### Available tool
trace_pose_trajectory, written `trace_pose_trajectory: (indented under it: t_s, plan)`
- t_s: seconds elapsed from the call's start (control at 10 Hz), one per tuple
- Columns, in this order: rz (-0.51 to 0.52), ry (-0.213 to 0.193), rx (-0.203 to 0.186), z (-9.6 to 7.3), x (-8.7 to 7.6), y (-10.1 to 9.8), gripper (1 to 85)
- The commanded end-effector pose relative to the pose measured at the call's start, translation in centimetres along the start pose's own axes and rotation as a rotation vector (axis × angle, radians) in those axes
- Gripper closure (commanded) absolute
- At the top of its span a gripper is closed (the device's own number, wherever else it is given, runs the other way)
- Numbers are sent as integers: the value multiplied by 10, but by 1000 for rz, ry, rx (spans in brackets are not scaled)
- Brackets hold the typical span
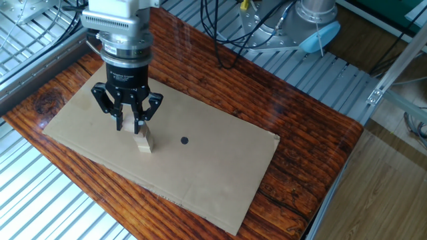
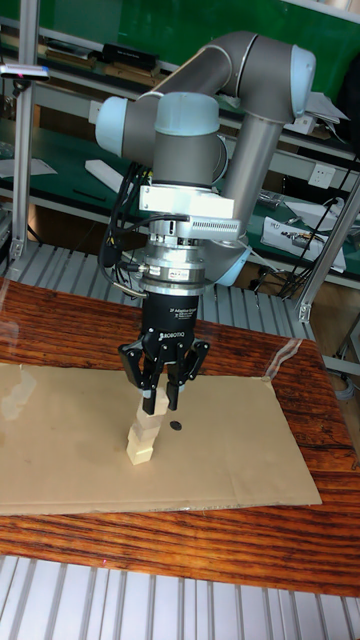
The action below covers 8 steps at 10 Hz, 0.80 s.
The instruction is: Stack the blocks in a vertical line of five
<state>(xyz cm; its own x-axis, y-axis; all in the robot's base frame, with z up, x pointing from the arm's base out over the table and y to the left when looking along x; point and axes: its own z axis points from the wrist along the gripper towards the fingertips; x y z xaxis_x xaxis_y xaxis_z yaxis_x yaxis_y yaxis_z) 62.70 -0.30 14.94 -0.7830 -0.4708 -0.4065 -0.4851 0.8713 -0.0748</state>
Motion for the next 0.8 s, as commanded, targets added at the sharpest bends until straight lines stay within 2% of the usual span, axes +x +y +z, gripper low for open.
trace_pose_trajectory:
  t_s: [0.0,0.7]
  plan:
    - [7,-19,-4,-2,2,3,737]
    - [10,-35,5,1,3,2,740]
